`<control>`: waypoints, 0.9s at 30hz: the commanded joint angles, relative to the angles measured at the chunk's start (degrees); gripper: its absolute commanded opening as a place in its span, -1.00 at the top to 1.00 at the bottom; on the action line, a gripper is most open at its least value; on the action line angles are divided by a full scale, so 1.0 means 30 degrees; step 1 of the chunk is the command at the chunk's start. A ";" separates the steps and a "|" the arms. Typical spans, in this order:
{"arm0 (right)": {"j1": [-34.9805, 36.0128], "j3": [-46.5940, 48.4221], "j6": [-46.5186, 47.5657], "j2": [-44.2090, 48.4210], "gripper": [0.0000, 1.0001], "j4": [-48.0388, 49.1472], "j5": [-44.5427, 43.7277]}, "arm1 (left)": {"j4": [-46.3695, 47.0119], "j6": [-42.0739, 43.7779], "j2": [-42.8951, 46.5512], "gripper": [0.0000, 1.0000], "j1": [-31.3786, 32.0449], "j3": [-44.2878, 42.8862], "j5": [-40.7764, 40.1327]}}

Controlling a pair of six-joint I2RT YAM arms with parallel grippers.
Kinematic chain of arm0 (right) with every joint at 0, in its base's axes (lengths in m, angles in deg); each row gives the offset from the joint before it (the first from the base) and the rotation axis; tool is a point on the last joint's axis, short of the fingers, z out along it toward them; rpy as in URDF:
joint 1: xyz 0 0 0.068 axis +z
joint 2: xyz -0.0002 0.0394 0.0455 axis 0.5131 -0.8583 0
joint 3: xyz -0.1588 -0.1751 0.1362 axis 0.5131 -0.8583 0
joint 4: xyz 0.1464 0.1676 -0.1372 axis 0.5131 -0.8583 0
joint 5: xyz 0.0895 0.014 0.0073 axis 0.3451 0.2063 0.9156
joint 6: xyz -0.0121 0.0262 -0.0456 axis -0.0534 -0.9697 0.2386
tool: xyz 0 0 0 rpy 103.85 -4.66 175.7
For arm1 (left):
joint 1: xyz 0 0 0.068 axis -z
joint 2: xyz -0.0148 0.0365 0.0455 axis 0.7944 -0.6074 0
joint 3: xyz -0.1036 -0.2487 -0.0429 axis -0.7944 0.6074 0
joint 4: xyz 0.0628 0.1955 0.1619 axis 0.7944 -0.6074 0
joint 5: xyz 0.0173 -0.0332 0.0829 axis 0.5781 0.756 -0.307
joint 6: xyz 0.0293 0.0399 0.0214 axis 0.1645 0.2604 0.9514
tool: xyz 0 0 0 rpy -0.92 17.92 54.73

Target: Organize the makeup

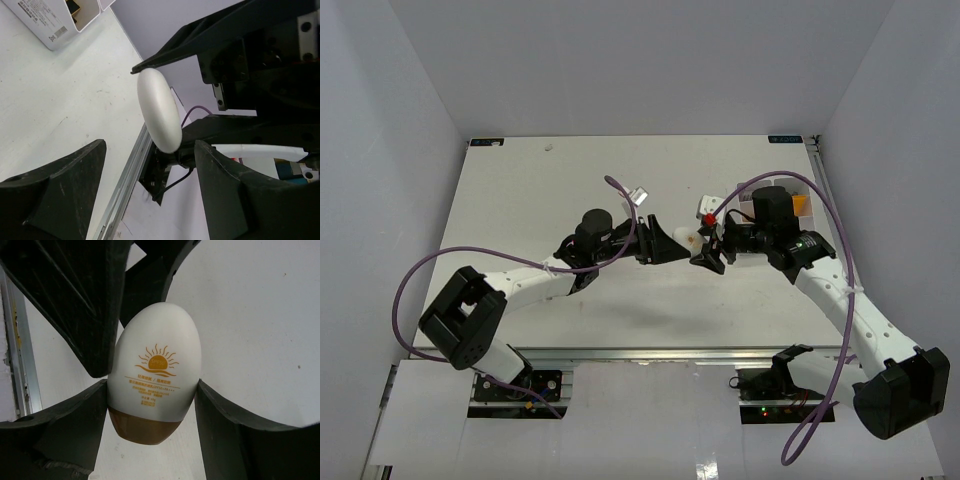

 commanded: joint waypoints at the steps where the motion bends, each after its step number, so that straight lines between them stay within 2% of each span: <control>1: 0.0953 -0.0103 -0.0240 0.0720 0.68 0.1301 -0.0316 | 0.0777 -0.0395 -0.0275 -0.57 0.0174 -0.1200 0.0427; 4: 0.1423 -0.0390 -0.0225 0.0779 0.69 0.1621 -0.1168 | 0.0917 -0.0581 -0.0607 -0.48 0.0203 -0.1643 0.0676; 8: 0.1730 -0.0883 -0.0496 0.0997 0.71 0.2206 -0.2069 | 0.1020 -0.0709 -0.0925 -0.14 0.0203 -0.1895 0.0960; 12: 0.1872 -0.1151 -0.0820 0.1140 0.73 0.2952 -0.3548 | 0.1267 -0.0893 -0.1170 0.29 0.0191 -0.1744 0.1550; 14: 0.1885 -0.1280 -0.1024 0.1196 0.73 0.3307 -0.4233 | 0.1357 -0.0973 -0.1255 0.33 0.0203 -0.1602 0.1738; 19: 0.1895 -0.1393 -0.1215 0.1240 0.73 0.3727 -0.4678 | 0.0763 -0.0603 -0.1289 0.18 0.0203 -0.1705 0.1821; 22: 0.1959 -0.1545 -0.1231 0.1255 0.71 0.3808 -0.4660 | 0.0457 -0.0338 -0.1257 0.25 0.0203 -0.1970 0.1755; 24: 0.1953 -0.1652 -0.1225 0.1298 0.65 0.3835 -0.4687 | 0.0175 -0.0099 -0.1299 0.39 0.0203 -0.2207 0.1821; 27: 0.1943 -0.1720 -0.1186 0.1269 0.49 0.3806 -0.4665 | -0.0564 0.0488 -0.1351 0.94 0.0203 -0.2409 0.2084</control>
